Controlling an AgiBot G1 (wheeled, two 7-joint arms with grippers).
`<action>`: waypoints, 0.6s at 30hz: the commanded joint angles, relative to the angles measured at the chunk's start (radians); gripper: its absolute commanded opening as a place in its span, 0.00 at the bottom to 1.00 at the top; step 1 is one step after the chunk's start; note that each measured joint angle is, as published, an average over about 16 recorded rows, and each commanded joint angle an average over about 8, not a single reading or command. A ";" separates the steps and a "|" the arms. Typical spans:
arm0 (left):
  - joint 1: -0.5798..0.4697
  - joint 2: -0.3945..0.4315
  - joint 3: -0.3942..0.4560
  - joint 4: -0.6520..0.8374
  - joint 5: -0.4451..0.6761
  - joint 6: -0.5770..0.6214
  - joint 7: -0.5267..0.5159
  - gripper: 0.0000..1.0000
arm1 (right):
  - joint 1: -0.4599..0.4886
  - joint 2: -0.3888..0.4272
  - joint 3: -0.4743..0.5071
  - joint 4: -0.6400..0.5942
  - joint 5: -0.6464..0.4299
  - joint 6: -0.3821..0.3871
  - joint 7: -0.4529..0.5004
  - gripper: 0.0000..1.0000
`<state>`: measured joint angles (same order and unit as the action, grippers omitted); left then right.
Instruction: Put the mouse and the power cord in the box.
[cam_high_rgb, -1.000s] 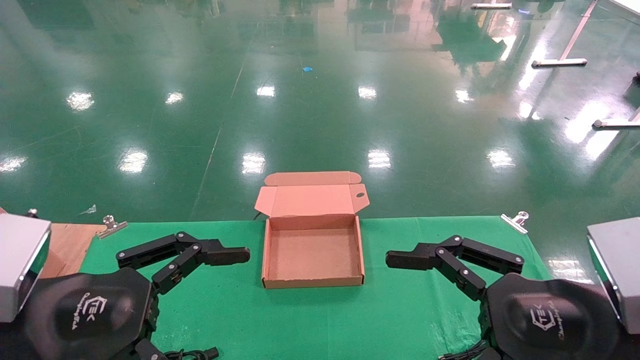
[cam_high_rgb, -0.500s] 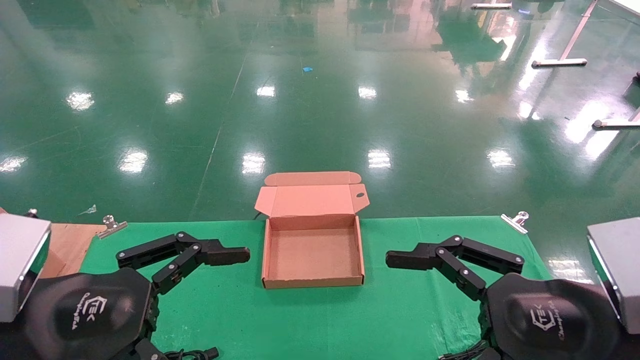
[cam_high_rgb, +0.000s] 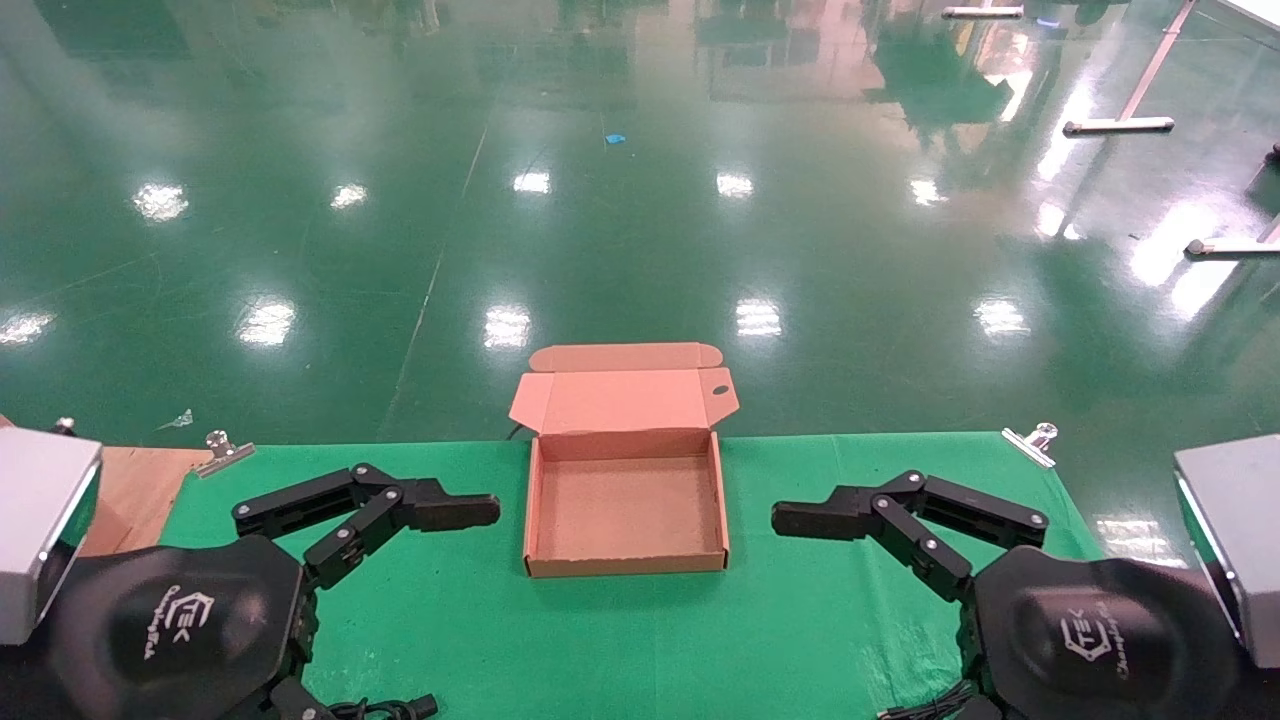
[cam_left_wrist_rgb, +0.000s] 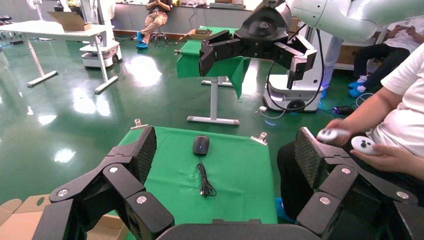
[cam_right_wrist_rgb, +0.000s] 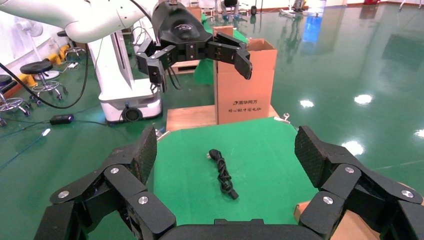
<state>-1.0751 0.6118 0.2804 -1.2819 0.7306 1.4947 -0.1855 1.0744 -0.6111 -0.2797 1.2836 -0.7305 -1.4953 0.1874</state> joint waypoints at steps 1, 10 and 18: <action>0.000 0.000 0.000 0.000 0.000 0.000 0.000 1.00 | 0.000 0.000 0.000 0.000 0.000 0.000 0.000 1.00; 0.000 0.000 0.000 0.000 0.000 0.000 0.000 1.00 | 0.000 0.000 0.000 0.000 0.000 0.000 0.000 1.00; -0.003 0.000 0.001 -0.002 0.005 0.002 0.003 1.00 | 0.006 0.003 -0.004 0.004 -0.021 -0.001 -0.012 1.00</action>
<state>-1.0826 0.6146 0.2872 -1.2762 0.7469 1.4983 -0.1804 1.0920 -0.6066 -0.2942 1.2853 -0.7854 -1.4984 0.1670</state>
